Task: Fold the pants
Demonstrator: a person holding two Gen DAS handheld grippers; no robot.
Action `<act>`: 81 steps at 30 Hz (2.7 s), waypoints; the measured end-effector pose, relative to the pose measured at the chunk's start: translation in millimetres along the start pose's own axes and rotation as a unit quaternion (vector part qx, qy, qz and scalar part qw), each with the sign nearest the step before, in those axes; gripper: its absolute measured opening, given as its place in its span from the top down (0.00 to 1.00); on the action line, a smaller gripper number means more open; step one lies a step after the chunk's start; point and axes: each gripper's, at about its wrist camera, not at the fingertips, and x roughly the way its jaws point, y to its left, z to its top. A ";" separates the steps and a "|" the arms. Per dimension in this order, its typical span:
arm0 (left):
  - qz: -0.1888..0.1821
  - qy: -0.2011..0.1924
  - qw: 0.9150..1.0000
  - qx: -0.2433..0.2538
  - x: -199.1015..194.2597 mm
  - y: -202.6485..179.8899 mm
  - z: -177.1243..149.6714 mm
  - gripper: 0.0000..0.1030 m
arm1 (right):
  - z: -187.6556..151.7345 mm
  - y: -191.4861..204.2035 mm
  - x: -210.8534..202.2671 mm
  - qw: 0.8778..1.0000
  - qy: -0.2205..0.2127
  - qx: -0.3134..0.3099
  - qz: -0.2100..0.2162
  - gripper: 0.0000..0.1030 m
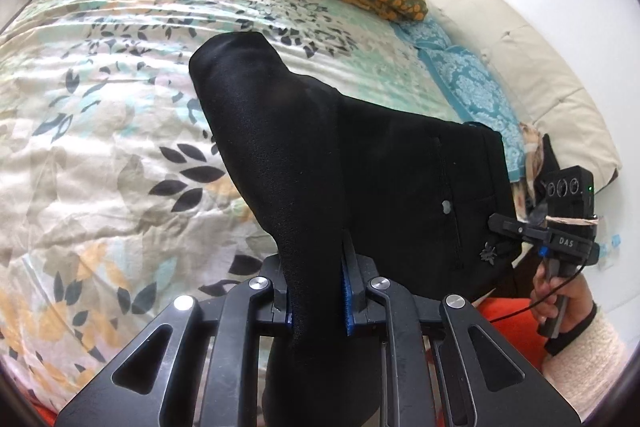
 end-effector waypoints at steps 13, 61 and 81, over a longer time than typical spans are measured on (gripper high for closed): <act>0.194 -0.062 0.977 0.063 -41.6 -8.4 -40.1 0.07 | -32.9 -14.2 -28.6 0.976 -0.063 0.021 -0.209 0.00; 0.271 0.003 0.960 0.062 -95.8 -130.8 -113.0 0.02 | -140.6 170.1 -52.0 0.924 -0.082 -0.099 -0.360 0.00; 0.263 0.015 0.963 0.061 -96.2 -125.1 -121.5 0.02 | -147.1 172.4 -35.3 0.934 -0.045 -0.099 -0.341 0.00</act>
